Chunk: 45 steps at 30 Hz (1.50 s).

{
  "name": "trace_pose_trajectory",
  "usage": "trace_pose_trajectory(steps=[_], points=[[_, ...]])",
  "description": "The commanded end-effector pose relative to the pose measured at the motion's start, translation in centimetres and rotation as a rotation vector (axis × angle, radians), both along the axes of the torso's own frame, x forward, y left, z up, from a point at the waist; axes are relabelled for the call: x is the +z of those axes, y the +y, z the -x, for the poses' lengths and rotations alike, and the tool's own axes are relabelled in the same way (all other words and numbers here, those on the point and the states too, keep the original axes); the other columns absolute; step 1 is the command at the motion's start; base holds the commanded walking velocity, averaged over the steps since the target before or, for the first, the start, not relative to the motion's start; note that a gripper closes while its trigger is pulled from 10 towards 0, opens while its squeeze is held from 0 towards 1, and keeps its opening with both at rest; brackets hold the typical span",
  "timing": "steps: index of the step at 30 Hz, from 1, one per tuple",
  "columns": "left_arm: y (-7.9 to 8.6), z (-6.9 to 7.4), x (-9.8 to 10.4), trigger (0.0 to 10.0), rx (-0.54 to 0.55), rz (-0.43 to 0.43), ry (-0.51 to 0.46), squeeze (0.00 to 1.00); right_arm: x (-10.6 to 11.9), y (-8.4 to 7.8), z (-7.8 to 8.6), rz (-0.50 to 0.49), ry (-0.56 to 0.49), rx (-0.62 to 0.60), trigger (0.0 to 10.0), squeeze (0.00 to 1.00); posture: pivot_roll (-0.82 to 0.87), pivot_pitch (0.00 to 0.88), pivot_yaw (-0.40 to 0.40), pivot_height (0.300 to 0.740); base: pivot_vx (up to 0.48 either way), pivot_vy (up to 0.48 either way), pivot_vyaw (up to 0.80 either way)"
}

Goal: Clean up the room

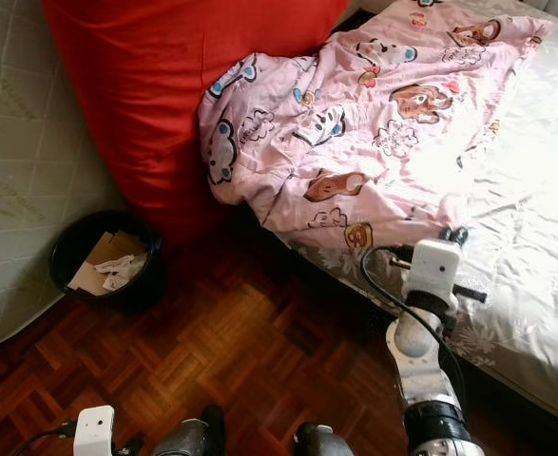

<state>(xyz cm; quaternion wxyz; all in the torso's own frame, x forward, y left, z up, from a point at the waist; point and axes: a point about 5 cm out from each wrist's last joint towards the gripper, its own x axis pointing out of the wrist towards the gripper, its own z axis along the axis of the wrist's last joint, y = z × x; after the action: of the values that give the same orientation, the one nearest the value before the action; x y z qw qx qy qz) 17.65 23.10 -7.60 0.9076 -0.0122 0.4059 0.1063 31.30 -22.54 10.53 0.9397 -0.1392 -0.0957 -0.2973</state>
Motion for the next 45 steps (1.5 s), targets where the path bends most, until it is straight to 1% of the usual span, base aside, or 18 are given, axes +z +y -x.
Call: trace_pose_trajectory(steps=[1, 3, 7, 8, 15, 19, 22, 24, 28, 31, 34, 35, 39, 42, 45], points=[[0.3, 1.7, -0.8, 10.0, 0.005, -0.003, 0.065, 0.0, 0.6, -0.6, 0.5, 0.036, -0.03, -0.023, 10.0, 0.0, 0.03, 0.279, -0.017, 0.74, 0.0, 0.0, 0.0], [0.4, 1.8, -0.8, 10.0, 0.006, -0.003, 0.067, 0.0, 0.8, -0.4, 0.6, 0.067, -0.036, -0.016, 10.0, 0.0, 0.03, 0.276, -0.019, 0.74, 0.0, 0.0, 0.0], [0.3, 1.8, -0.8, 10.0, 0.005, -0.003, 0.067, 0.0, 0.9, -0.6, 1.0, 0.067, -0.04, -0.027, 10.0, 0.0, 0.03, 0.274, -0.022, 0.74, 0.0, 0.0, 0.0], [0.3, 1.7, -0.8, 10.0, 0.005, -0.004, 0.064, 0.0, 0.8, -0.7, 1.3, 0.073, -0.034, -0.035, 10.0, 0.0, 0.03, 0.274, -0.022, 0.74, 0.0, 0.0, 0.0], [0.3, 1.7, -0.7, 10.0, 0.01, -0.003, 0.063, 0.0, -0.5, -1.4, 2.7, 0.077, 0.036, -0.077, 10.0, 0.0, 0.03, 0.274, -0.026, 0.74, 0.0, 0.0, 0.0], [0.4, 1.7, -0.8, 10.0, 0.012, -0.004, 0.064, 0.0, -1.8, -2.1, 3.8, 0.045, 0.099, -0.115, 10.0, 0.0, 0.02, 0.272, -0.027, 0.74, 0.0, 0.0, 0.0], [0.4, 1.7, -0.7, 10.0, 0.011, -0.004, 0.065, 0.0, -2.2, -2.3, 4.1, 0.035, 0.121, -0.128, 10.0, 0.0, 0.02, 0.271, -0.026, 0.74, 0.0, 0.0, 0.0], [0.4, 1.7, -0.7, 10.0, 0.011, -0.005, 0.064, 0.0, -3.6, -3.0, 4.8, 0.004, 0.19, -0.171, 10.0, 0.0, 0.02, 0.268, -0.026, 0.74, 0.0, 0.0, 0.0], [0.4, 1.7, -0.7, 10.0, 0.012, -0.005, 0.064, 0.0, -4.2, -3.3, 5.2, -0.008, 0.223, -0.186, 10.0, 0.0, 0.03, 0.268, -0.027, 0.74, 0.0, 0.0, 0.0], [0.4, 1.7, -0.7, 10.0, 0.013, -0.005, 0.064, 0.0, -5.3, -3.8, 5.8, -0.013, 0.282, -0.208, 10.0, 0.0, 0.02, 0.268, -0.027, 0.74, 0.0, 0.0, 0.0], [0.4, 1.7, -0.7, 10.0, 0.011, -0.005, 0.064, 0.0, -6.5, -4.0, 6.4, -0.043, 0.338, -0.221, 10.0, 0.0, 0.02, 0.269, -0.026, 0.74, 0.0, 0.0, 0.0], [0.4, 1.7, -0.7, 10.0, 0.011, -0.005, 0.064, 0.0, -7.2, -4.0, 6.8, -0.046, 0.371, -0.219, 10.0, 0.0, 0.02, 0.269, -0.026, 0.74, 0.0, 0.0, 0.0], [0.4, 1.7, -0.7, 10.0, 0.01, -0.006, 0.064, 0.0, -8.6, -3.9, 7.5, -0.066, 0.438, -0.209, 10.0, 0.0, 0.02, 0.269, -0.026, 0.74, 0.0, 0.0, 0.0], [0.4, 1.7, -0.7, 10.0, 0.008, -0.007, 0.065, 0.0, -10.0, -3.4, 7.8, -0.088, 0.507, -0.161, 10.0, 0.0, 0.02, 0.268, -0.025, 0.74, 0.0, 0.0, 0.0], [0.4, 1.7, -0.7, 10.0, -0.001, -0.01, 0.067, 0.0, -11.1, -2.8, 8.1, -0.083, 0.563, -0.112, 10.0, 0.0, 0.03, 0.268, -0.026, 0.74, 0.0, 0.0, 0.0]])
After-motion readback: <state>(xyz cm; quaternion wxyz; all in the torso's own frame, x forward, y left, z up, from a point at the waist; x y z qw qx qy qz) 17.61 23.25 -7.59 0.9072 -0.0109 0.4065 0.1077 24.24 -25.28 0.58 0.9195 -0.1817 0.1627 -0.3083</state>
